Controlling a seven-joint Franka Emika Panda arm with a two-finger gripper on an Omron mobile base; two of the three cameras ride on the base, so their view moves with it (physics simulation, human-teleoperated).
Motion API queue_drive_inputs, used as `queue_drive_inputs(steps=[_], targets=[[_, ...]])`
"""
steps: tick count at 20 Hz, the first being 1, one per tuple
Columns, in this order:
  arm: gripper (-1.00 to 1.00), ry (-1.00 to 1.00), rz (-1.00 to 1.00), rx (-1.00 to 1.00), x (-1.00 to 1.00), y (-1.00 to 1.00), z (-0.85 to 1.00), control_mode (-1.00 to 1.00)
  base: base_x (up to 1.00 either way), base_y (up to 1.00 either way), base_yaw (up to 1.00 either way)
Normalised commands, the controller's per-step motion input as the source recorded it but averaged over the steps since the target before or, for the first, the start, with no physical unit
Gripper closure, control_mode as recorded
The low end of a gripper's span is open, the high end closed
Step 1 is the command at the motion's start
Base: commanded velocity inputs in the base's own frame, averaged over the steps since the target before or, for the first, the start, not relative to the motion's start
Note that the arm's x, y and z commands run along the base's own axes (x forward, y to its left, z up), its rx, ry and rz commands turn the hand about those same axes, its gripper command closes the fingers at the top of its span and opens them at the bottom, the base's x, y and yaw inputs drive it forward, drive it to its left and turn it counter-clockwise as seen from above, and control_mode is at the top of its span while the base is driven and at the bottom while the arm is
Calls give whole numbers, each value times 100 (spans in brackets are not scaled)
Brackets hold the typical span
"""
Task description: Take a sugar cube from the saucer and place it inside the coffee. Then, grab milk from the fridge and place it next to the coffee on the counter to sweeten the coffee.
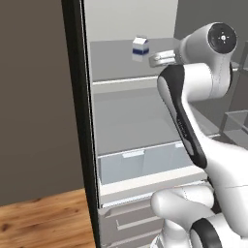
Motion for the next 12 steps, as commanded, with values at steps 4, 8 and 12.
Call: queue_drive_inputs(steps=[4,8,12], targets=[[-100,0,-3,9,56,0,0,-100,0,0,0],[-100,0,-6,9,53,0,0,-100,0,0,0],[-100,0,-4,7,53,0,0,-100,0,0,0]])
